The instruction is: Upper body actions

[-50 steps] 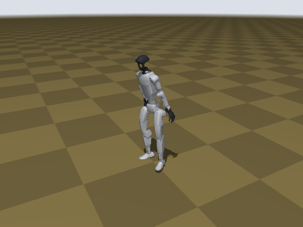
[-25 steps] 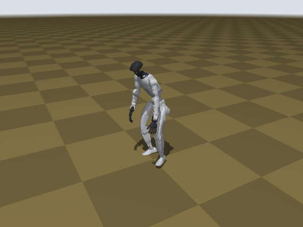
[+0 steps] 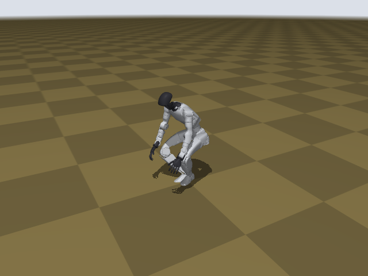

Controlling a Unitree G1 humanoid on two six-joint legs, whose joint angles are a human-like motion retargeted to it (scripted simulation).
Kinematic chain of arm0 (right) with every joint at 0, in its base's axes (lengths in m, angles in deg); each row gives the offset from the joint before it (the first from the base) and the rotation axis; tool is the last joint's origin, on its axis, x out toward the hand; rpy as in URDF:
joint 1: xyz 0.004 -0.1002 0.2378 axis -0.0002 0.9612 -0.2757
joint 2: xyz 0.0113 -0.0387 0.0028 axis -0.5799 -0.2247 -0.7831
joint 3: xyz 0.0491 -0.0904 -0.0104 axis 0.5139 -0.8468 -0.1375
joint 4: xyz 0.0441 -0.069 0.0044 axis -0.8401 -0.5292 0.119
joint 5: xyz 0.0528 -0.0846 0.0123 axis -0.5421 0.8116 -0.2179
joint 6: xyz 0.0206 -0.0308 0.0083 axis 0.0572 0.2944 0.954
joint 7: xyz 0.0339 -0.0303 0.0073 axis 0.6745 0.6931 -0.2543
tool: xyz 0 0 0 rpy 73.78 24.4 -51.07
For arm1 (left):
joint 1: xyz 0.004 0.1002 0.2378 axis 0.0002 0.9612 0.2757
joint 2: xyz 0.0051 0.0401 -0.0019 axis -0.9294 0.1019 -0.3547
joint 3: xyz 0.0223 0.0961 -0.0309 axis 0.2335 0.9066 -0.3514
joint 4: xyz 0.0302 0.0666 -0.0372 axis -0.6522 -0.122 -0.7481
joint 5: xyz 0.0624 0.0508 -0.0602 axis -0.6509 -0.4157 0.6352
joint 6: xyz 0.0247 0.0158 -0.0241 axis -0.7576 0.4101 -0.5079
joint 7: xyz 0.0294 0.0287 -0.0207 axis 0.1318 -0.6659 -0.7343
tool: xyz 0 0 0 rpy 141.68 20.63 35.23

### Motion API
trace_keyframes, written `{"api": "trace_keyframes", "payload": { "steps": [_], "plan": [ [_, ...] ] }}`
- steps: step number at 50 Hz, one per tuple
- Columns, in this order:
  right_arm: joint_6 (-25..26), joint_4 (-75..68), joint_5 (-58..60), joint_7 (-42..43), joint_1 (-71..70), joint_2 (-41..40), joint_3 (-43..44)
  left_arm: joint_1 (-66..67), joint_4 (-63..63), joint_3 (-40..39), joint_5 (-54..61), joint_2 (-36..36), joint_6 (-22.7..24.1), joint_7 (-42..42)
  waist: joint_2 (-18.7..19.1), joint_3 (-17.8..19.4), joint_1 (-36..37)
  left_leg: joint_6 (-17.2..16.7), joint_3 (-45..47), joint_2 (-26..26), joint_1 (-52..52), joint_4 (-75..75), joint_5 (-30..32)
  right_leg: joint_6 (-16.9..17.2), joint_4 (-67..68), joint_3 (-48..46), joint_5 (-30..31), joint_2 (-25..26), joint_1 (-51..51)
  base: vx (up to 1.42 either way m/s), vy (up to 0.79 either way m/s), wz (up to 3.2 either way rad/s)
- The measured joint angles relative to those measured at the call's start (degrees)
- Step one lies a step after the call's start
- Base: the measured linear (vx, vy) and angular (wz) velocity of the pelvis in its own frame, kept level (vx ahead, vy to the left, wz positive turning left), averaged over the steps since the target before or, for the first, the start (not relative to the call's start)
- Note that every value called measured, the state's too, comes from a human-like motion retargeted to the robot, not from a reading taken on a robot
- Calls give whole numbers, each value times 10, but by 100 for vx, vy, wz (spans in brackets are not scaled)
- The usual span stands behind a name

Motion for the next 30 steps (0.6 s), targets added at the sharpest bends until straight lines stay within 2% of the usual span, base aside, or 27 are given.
{"api": "trace_keyframes", "payload": {
  "steps": [3, 8, 13, 19, 24, 30],
  "plan": [
    [-1, -12, -5, 24, 8, -15, -14, 24, -11, -11, -2, -7, 0, 13, -17, 0, -7, 18, 18, 19, 0, 50, -18, -19, 57, 4, -16, 3, -15, 2, 6, -30],
    [13, -16, -80, 6, 32, -43, 5, 60, -15, -17, 20, -26, -9, -12, -30, 0, -14, 46, 34, 40, 0, 97, -40, -22, 120, 13, -34, 17, -29, -1, 15, -31],
    [24, -42, -181, -30, 37, -59, 27, 70, -24, -19, 33, -26, -6, 1, -32, 0, -16, 46, 31, 41, 0, 99, -40, -22, 117, 15, -25, 22, -29, -4, 4, -9],
    [22, -42, -122, 7, 30, -45, 25, 60, -16, -15, -20, -34, -10, 23, -29, 0, -14, 40, 30, 36, 0, 67, -25, -21, 78, 16, -1, 27, -29, 0, 0, 0],
    [27, -47, -100, 5, 12, -33, 45, 42, -8, -17, -23, -34, -16, 13, -6, 0, -4, 35, 18, 31, 0, 17, -3, -12, 27, 10, 16, 39, -14, 0, -1, 0],
    [45, -19, -56, -8, 0, 8, 79, 16, -6, 11, 2, -59, -28, -19, 55, 0, 20, 6, -38, 22, 0, -95, 38, 34, -116, -7, 58, 63, 42, 0, 0, 0]
  ]
}}
